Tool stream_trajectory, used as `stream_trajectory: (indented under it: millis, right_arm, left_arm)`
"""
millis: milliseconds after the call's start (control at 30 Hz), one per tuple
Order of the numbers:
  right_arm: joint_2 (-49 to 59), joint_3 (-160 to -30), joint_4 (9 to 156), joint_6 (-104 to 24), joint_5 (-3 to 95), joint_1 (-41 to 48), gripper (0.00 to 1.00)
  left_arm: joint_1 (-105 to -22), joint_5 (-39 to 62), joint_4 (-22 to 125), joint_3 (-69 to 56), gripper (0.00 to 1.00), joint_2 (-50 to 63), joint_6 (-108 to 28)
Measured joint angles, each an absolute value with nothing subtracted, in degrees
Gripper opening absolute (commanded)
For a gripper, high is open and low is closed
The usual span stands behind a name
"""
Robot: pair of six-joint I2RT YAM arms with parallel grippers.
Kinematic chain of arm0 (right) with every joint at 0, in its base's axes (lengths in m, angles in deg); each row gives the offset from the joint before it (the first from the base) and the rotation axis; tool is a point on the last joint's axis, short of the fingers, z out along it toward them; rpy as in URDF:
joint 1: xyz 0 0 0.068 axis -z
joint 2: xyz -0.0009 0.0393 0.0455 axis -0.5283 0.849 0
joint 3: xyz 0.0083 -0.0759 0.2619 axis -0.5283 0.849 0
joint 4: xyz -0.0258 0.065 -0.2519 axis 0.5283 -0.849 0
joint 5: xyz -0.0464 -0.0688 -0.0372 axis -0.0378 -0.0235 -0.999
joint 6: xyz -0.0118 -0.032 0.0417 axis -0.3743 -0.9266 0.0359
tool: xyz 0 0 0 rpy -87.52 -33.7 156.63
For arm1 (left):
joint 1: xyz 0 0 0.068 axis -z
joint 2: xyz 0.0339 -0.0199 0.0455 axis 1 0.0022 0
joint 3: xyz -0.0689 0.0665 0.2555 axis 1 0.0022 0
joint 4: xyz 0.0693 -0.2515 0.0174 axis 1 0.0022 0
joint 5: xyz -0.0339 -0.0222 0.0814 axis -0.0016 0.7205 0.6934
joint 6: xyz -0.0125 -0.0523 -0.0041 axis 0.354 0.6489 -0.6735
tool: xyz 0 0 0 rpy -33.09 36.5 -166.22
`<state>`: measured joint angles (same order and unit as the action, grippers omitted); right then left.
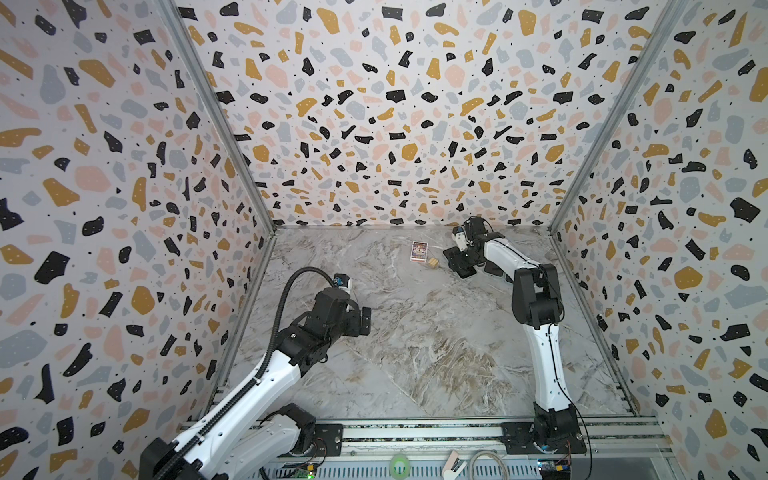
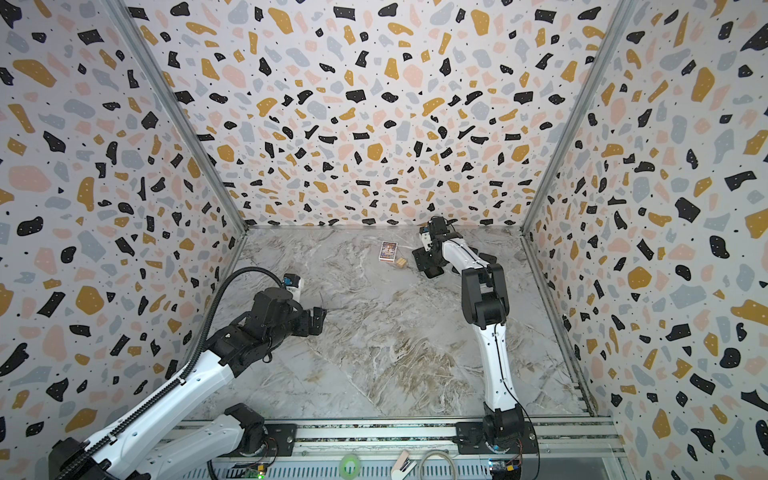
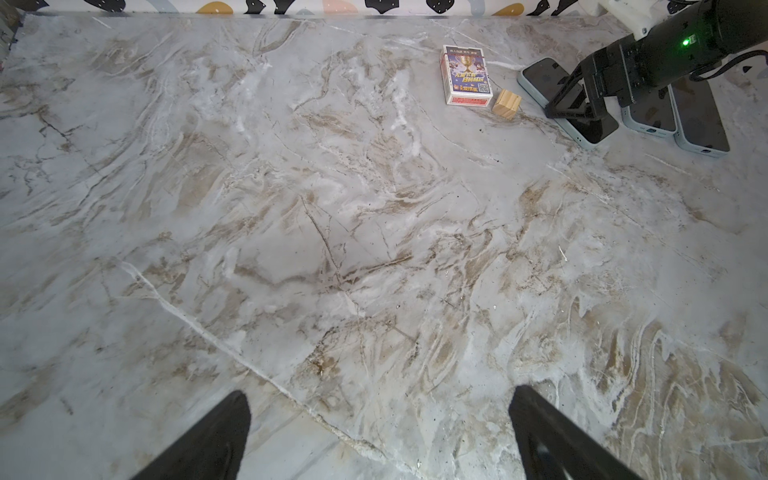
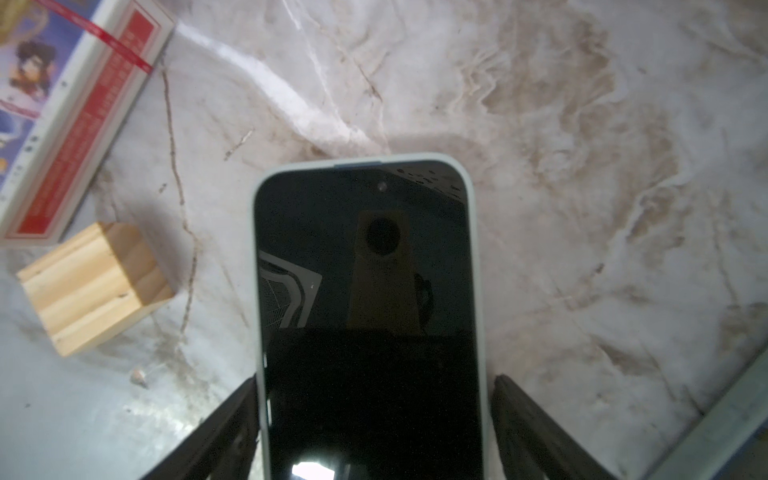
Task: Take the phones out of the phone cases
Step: 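Lower the right gripper and grip the phone's near end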
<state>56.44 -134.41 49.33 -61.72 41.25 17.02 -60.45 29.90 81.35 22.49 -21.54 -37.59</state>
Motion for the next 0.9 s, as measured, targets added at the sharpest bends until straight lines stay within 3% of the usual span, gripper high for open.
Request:
stream_trajectory:
  millis: [500,900]
  right_arm:
    - [51.4,-125.8,52.3,-60.4,40.8,16.6,0.47]
    - [44.7,-115.2,54.8,-58.7,40.4,15.7,0.38]
  left_arm:
    - [-60.4,27.1,79.7,23.3,1.00,-23.8,-35.3]
    - [-60.4,16.7,62.1,31.8,1.00,-23.9,-19.8]
